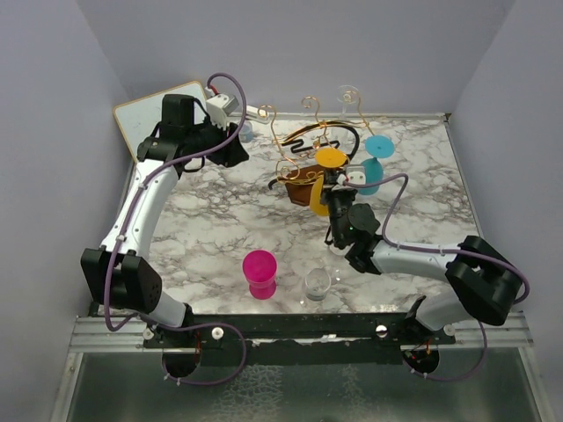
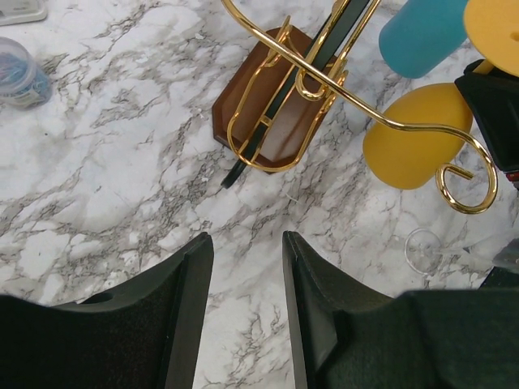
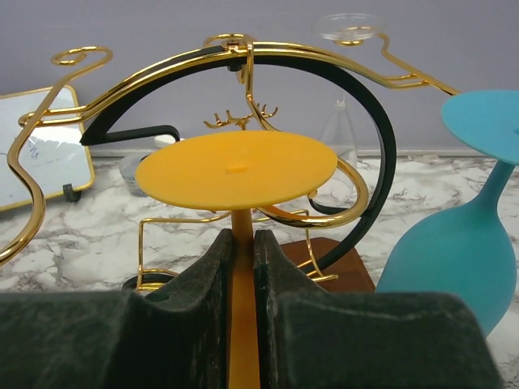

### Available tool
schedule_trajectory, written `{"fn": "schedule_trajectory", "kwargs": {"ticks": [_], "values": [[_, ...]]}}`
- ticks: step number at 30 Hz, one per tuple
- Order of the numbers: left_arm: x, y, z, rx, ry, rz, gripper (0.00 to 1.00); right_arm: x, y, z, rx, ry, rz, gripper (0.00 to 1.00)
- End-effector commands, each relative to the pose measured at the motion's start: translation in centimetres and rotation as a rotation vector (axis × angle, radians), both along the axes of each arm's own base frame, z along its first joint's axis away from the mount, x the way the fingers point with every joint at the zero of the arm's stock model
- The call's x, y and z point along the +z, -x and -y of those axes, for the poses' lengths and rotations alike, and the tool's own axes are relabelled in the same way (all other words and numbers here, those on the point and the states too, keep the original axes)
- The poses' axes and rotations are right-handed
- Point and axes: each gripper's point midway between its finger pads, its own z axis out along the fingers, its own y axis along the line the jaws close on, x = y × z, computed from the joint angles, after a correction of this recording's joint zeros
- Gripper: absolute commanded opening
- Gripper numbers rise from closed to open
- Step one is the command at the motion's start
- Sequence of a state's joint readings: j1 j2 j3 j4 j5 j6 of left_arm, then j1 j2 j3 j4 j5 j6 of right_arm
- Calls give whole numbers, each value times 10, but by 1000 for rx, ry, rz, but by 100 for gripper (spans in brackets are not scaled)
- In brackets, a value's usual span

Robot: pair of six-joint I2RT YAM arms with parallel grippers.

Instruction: Place the wine glass upside down on the wine glass rack

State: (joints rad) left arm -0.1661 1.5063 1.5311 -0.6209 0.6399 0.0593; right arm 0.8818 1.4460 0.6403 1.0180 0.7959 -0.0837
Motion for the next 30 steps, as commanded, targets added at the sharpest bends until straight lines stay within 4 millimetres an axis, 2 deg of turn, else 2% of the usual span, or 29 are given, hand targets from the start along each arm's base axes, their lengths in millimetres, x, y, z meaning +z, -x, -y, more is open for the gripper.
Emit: {"fn": "schedule_trajectory", "kwargs": {"ticks": [1, 7, 20, 30], "values": [[15, 7, -5, 12, -22, 58, 42, 18, 2, 9, 8, -23, 41, 1], [19, 7, -4, 0, -20, 61, 42, 26, -7, 19, -9, -13, 30, 1], [20, 8, -6, 3, -36, 60, 42, 6, -25, 21, 25, -50, -36, 1], [12, 4, -4, -6, -37, 36, 42, 1, -29, 38, -12, -62, -47, 1]]}}
